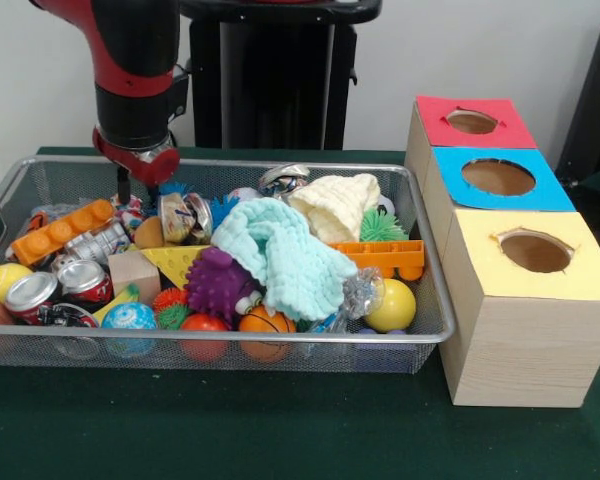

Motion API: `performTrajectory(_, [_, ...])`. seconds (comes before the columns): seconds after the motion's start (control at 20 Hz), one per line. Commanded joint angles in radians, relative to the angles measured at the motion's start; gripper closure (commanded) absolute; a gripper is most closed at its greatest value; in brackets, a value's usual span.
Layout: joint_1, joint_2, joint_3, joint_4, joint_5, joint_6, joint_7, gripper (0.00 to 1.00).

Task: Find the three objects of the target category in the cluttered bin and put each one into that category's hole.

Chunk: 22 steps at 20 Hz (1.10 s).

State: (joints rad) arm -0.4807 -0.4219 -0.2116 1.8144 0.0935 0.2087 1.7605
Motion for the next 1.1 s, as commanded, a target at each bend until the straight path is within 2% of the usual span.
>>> performTrajectory(0.05, [0.039,0.114,-0.029,-0.045,0.017,-0.082,0.201,0.0])
performTrajectory(0.15, [0.029,0.115,-0.008,-0.029,0.004,-0.163,0.203,0.0])
performTrajectory(0.2, [0.029,0.117,-0.005,-0.016,0.005,-0.214,0.208,1.0])
performTrajectory(0.45, [0.069,0.107,-0.019,0.029,0.041,-0.294,0.265,1.0])
performTrajectory(0.6, [0.046,0.058,-0.01,0.087,0.038,-0.353,0.285,1.0])
performTrajectory(0.8, [0.041,0.038,-0.007,0.11,0.041,-0.381,0.281,1.0])
performTrajectory(1.1, [0.028,0.042,0.001,0.088,0.034,-0.358,0.243,1.0])
